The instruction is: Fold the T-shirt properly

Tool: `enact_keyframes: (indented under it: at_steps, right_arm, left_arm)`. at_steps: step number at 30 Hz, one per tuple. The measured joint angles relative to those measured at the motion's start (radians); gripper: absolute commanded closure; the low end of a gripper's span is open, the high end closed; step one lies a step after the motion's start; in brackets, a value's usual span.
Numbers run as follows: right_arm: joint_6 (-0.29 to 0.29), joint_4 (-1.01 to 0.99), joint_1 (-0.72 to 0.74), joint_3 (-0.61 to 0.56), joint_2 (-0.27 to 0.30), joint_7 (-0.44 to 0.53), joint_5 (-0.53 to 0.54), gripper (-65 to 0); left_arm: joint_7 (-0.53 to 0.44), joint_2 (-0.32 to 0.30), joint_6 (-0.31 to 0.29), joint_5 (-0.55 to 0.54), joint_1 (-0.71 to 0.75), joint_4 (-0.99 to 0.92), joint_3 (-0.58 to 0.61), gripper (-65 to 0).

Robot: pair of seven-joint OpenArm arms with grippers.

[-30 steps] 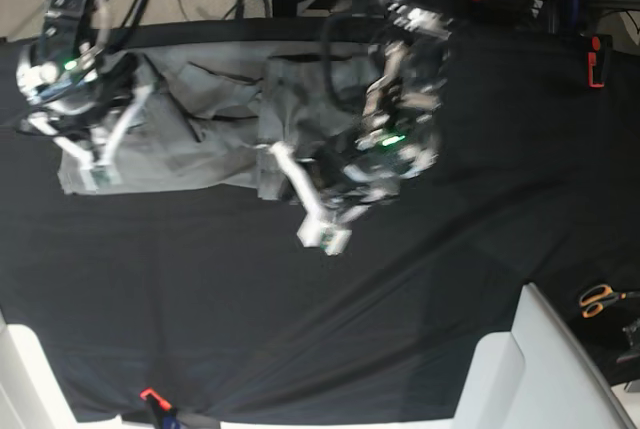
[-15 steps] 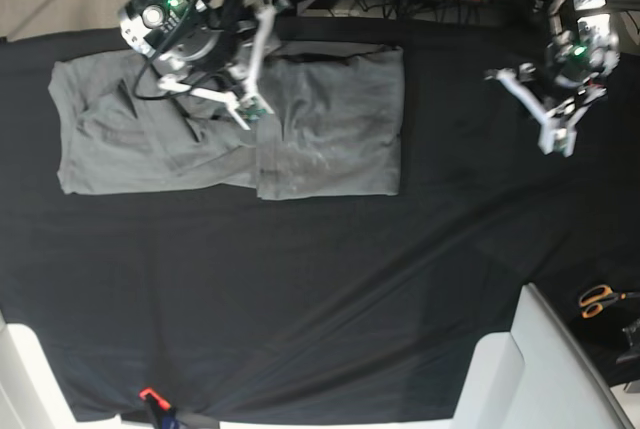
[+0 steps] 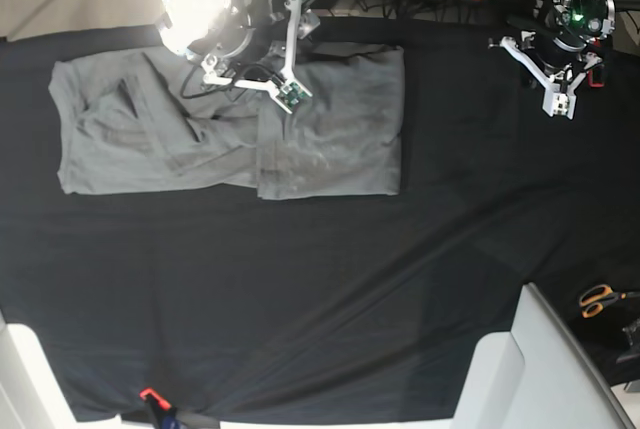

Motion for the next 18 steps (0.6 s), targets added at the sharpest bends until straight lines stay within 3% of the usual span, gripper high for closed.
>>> enact_keyframes:
  at_steps: [5,12,15,18]
  right_arm:
    - [0.000,-0.039,0.001,0.000,0.005,0.056,0.003,-40.2]
    - [0.000,-0.063,0.018,0.000,0.008,0.060,0.002,-39.8]
    - [-0.076,-0.064,0.037,0.000,0.008,0.060,0.003,-39.8]
    - [-0.087,-0.064,0.053,0.000,0.019,0.101,0.003,-39.8]
  left_arm:
    - [0.000,0.000,0.000,0.000,0.003,0.000,0.000,0.0]
    - [0.000,0.000,0.000,0.000,0.004,-0.001,0.000,0.0]
    - [0.000,0.000,0.000,0.000,0.005,-0.001,0.000,0.0]
    - [0.000,0.000,0.000,0.000,0.016,-0.001,0.000,0.0]
